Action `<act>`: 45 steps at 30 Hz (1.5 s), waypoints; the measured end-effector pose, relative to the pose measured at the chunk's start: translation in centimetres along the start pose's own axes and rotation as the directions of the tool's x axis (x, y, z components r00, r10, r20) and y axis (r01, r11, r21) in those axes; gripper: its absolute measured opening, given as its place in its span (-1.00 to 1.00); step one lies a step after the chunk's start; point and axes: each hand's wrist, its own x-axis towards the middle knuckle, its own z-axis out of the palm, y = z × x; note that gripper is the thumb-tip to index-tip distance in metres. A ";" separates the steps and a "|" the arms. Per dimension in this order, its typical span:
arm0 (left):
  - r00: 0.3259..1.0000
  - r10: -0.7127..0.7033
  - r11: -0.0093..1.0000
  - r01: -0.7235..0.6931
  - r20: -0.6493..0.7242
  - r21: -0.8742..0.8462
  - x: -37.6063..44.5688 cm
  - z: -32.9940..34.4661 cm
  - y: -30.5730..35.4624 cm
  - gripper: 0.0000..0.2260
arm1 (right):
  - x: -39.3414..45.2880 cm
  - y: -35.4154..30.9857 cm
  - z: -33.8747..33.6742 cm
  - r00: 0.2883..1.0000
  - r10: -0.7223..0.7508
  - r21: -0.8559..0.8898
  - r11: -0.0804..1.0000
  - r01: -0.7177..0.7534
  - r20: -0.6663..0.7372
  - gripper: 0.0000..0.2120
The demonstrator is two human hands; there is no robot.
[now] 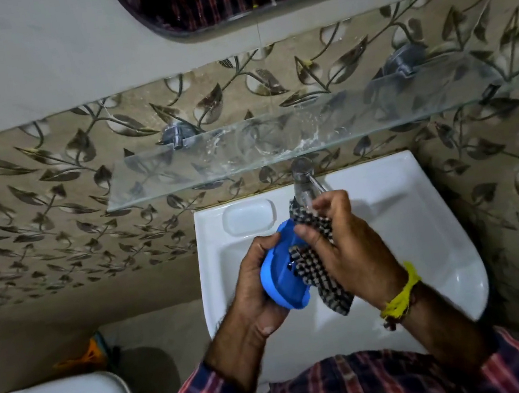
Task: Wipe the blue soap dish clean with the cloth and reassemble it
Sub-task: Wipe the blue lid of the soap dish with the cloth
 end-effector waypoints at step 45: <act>0.670 0.740 0.581 -0.585 -0.067 0.566 -2.0 -0.5 0.8 -0.86 | 1.1 -1.2 3.6 0.991 0.005 0.309 0.950 0.036 -0.133 -0.71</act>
